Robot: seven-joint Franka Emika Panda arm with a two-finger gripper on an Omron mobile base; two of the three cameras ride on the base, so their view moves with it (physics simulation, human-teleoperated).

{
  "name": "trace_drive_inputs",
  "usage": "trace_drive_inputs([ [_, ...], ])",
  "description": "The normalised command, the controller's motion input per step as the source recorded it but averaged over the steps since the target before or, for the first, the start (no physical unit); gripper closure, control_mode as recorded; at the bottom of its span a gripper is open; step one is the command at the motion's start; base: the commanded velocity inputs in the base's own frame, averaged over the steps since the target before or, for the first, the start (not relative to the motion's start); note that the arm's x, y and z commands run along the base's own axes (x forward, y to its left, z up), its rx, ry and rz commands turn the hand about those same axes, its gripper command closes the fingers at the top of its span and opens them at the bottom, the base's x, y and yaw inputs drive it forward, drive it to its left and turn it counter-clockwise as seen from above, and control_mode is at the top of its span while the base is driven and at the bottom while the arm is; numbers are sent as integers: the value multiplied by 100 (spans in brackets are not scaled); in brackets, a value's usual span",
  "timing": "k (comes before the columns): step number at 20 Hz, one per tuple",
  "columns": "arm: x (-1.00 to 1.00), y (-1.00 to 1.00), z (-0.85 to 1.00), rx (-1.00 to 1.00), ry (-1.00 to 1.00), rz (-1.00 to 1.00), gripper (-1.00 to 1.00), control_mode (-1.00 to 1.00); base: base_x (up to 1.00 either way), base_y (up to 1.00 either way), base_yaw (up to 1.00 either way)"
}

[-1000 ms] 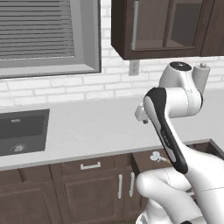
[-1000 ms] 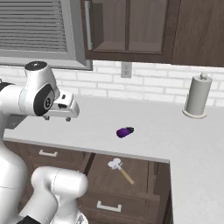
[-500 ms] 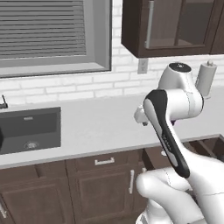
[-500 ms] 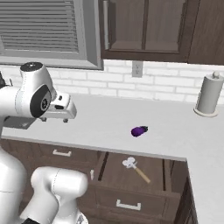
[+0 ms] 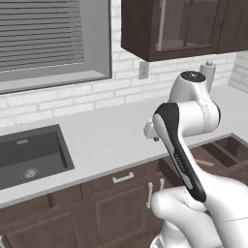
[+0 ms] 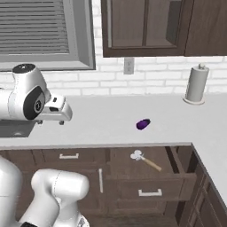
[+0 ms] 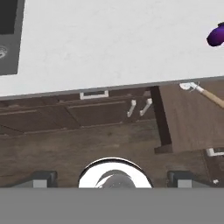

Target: Pick the pizza cutter from the drawer and place it on the counter.

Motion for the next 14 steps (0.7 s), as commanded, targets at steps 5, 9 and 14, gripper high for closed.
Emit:
trace_drive_inputs([
  [5,5,-72,-8,0,16,-48,-100,-100,0,-6,-13],
  [9,8,-100,-18,4,13,-53,-100,-100,0,0,0],
  [14,16,-100,-30,3,15,-57,-100,-100,0,0,0],
])
